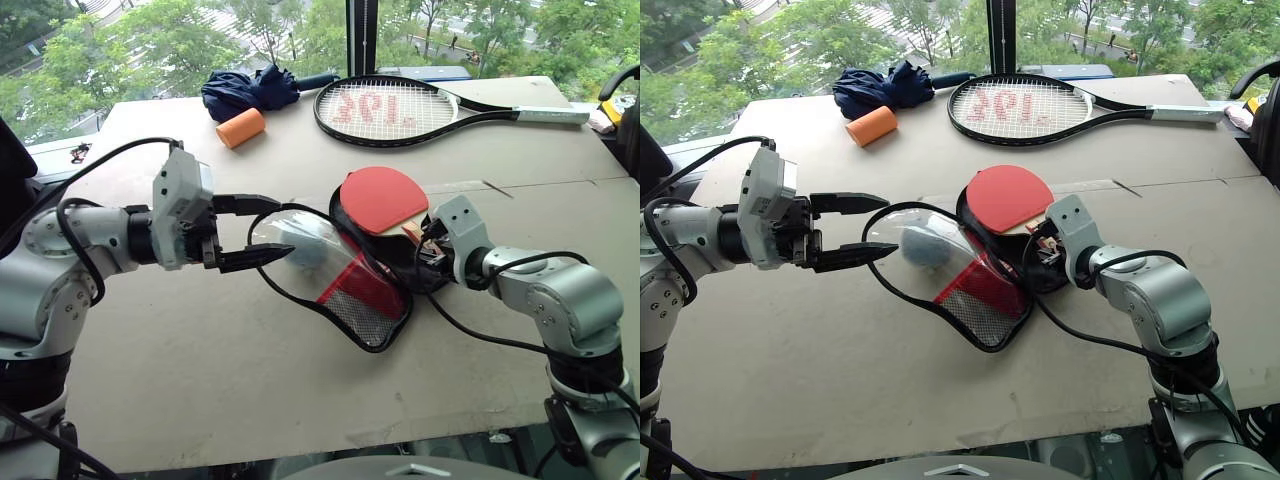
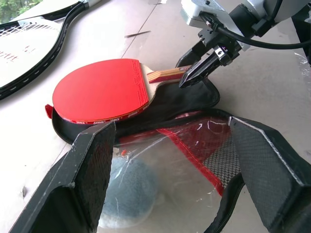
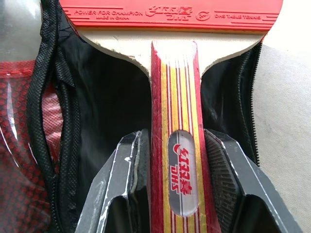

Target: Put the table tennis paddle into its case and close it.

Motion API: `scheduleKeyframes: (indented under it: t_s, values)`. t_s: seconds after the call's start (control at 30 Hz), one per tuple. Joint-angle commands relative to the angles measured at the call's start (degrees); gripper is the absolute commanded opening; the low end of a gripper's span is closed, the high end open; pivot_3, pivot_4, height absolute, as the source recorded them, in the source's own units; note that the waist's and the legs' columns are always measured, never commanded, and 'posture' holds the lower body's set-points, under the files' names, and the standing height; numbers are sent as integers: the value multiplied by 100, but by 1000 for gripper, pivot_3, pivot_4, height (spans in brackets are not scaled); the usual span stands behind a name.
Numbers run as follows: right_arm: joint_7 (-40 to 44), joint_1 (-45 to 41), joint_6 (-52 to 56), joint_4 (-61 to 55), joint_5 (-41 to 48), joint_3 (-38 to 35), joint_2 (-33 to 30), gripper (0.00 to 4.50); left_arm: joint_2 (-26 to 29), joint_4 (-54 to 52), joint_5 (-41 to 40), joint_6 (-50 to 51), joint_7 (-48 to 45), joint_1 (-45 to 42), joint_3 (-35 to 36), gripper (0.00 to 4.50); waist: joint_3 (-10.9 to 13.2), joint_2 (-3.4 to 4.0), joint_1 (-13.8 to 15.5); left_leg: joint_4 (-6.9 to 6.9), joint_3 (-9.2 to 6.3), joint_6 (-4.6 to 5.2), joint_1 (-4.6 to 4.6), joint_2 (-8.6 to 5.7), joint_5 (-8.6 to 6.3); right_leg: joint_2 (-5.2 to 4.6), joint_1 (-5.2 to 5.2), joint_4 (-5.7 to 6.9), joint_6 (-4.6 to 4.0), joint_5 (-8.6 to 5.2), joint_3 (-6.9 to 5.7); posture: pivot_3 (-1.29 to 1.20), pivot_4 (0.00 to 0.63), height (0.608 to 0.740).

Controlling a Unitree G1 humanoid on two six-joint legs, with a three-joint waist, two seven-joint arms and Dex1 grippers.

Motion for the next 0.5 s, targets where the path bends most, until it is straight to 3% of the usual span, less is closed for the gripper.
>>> scheduleKeyframes:
  t_s: [0.03,0.3,0.5]
  values:
    - [23,36,-326,-67,-60,69,38,1049,73,-178,-52,-10,30,-94,151,3814,0,0,0,0,0,0,0,0,0,0,0,1,0,0,0,0,150,740]
    - [69,193,-611,185,-182,173,-10,1049,77,-211,-63,44,62,-121,154,3814,0,0,2,3,3,0,0,0,0,0,-3,11,0,0,1,0,150,740]
    - [299,221,-840,135,-109,94,-71,3902,82,-262,-97,102,104,-101,175,3814,0,0,1,7,9,0,1,-1,0,-3,-11,28,0,0,0,0,150,740]
